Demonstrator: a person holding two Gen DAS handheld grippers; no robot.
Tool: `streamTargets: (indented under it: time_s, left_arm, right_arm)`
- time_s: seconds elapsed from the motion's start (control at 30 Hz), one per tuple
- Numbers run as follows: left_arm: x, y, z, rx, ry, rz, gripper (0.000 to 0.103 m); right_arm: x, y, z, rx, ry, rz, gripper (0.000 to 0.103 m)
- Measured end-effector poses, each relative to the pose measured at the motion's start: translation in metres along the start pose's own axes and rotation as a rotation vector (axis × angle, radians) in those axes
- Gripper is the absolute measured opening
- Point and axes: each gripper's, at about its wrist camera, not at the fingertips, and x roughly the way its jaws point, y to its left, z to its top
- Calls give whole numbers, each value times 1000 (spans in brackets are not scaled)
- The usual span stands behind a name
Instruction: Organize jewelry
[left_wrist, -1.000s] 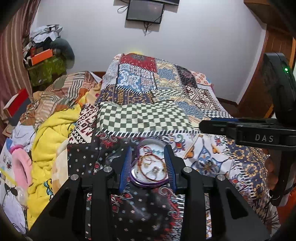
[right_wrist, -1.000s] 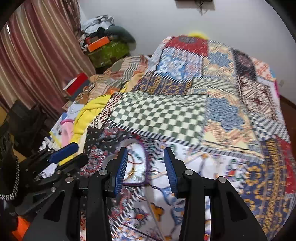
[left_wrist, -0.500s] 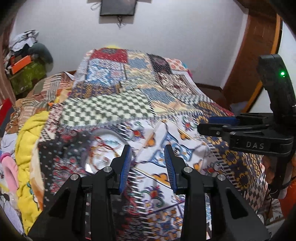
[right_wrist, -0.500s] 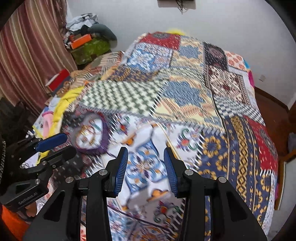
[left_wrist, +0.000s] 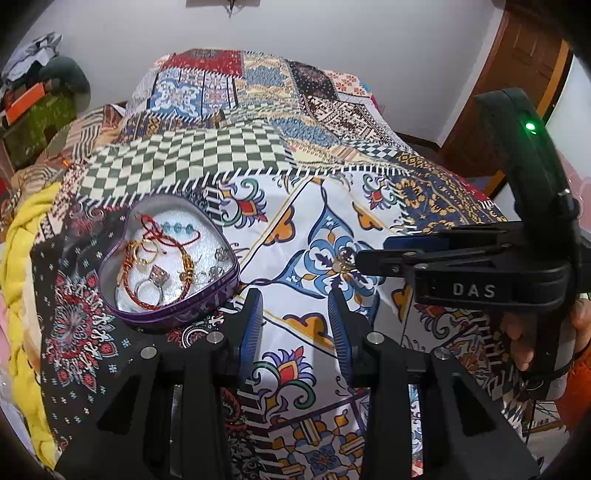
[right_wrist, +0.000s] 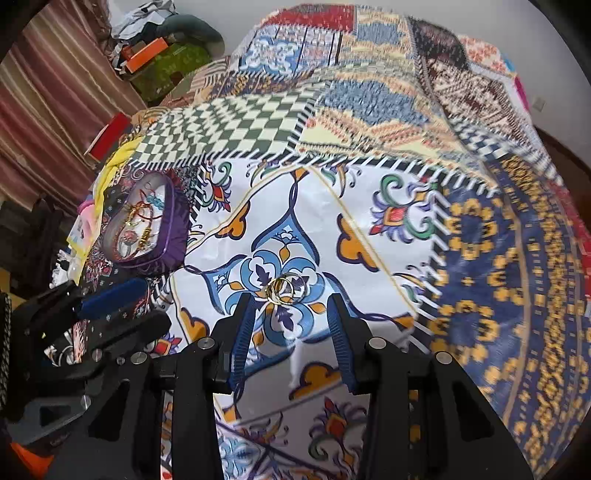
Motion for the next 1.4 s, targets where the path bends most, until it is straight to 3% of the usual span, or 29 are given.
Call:
streamTargets:
  time_s: [0.27,0.37,0.4,0.73,1.1,1.27,1.4]
  left_arm:
    - [11,0,-1,14,6,-10,36]
    - [16,-1,0,17,15,-12,36]
    - [18,-2,0,18,18,-13,36]
    - [24,-13,4,44,30,-18,36]
    - [48,-40,16,73,72,-70,36]
    - [68,-61,22,130,94,-46,35]
    - [81,-68,26,173,92,-7,28]
  right_arm:
    - [16,-2,4,5,22,-3,36]
    - [16,-1,4,-14,11,-17,27]
    - [16,0,4,-19,10,-20,18]
    - [-1,-7,5,9,-42,8,18]
    - [-47,-35,-4,35,-153,-41,18]
    - [-54,-47,-9,56,-169,-43,19]
    - [-56,-51,-14,59,-175,-43,19]
